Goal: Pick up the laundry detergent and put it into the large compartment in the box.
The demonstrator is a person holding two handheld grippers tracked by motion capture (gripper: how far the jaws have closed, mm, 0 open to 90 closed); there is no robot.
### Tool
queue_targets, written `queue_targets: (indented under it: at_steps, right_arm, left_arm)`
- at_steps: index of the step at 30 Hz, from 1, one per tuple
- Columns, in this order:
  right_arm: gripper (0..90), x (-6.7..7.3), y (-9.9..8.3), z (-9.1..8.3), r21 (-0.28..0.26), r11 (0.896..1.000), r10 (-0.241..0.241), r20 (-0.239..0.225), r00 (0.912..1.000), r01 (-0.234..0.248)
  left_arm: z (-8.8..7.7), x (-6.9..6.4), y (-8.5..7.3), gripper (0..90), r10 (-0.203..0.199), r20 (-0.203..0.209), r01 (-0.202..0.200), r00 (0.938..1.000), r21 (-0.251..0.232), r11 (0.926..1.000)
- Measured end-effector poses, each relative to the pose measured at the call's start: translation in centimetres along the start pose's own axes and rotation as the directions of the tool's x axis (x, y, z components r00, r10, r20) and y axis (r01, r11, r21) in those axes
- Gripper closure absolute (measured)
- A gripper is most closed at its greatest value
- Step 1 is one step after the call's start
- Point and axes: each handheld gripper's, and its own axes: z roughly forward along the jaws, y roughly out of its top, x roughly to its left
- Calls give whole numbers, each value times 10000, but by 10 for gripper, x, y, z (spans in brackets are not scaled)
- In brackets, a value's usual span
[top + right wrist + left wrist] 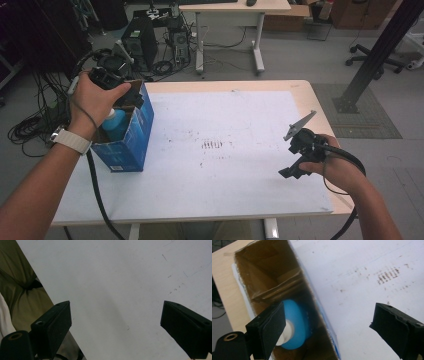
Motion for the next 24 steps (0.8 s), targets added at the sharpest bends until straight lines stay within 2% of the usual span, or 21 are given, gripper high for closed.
queue_targets:
  at_steps: [15, 24]
  right_arm:
    - [100, 0, 0, -1, -1, 10000, 48, 13, 10000, -48]
    - [100, 1, 0, -2, -45, 10000, 27, 26, 10000, -27]
  left_arm:
    - [-5, -14, 1, 106, 613, 401, -606, 9973, -187, 9980]
    - [-9, -25, 2, 94, 1097, 706, -1070, 9914, -414, 9934]
